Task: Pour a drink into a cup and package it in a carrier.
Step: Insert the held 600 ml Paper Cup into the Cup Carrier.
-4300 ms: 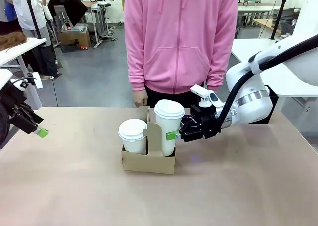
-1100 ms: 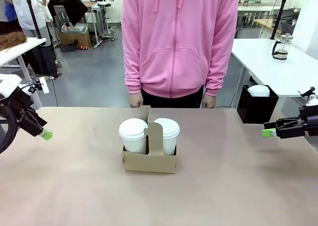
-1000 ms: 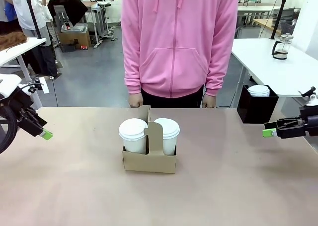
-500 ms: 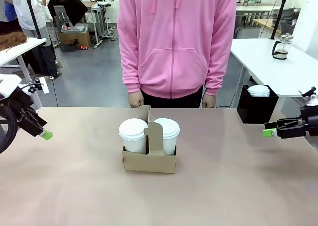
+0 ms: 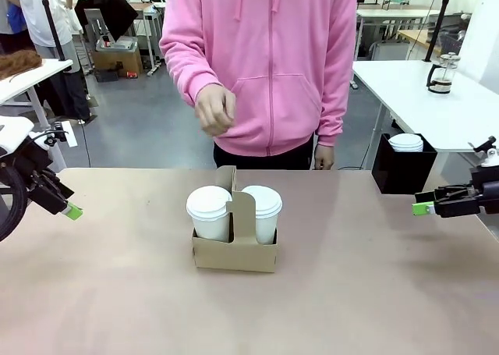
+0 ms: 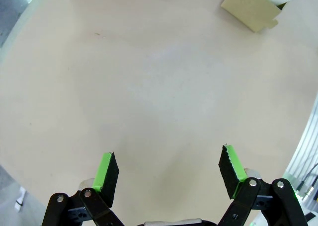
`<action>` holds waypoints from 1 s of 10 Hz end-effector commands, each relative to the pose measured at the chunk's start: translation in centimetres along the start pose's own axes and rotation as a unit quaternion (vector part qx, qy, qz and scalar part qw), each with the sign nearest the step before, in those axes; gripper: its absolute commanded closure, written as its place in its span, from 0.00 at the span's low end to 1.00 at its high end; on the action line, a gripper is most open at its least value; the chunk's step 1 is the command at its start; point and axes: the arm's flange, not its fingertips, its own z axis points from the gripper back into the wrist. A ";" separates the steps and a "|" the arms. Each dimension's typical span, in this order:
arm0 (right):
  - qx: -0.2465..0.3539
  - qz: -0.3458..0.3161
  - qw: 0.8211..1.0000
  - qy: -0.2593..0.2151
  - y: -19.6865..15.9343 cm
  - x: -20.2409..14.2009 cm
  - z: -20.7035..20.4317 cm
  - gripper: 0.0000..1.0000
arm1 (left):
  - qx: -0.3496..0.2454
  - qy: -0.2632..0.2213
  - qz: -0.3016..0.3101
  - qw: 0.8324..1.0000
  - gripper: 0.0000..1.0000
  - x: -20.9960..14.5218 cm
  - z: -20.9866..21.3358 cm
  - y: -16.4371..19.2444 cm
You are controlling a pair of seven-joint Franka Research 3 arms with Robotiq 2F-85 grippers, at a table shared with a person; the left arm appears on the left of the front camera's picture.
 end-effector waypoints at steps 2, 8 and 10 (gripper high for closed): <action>0.004 -0.001 1.000 -0.004 0.0 0.0 0.2 0.00 | -0.002 -0.001 0.000 1.000 0.00 -0.1 0.0 0.0; 0.004 -0.001 1.000 -0.004 0.0 0.0 0.2 0.00 | -0.002 -0.001 0.000 1.000 0.00 -0.1 0.0 0.0; 0.004 -0.001 1.000 -0.004 0.0 0.0 0.2 0.00 | -0.002 -0.001 0.000 1.000 0.00 -0.1 0.0 0.0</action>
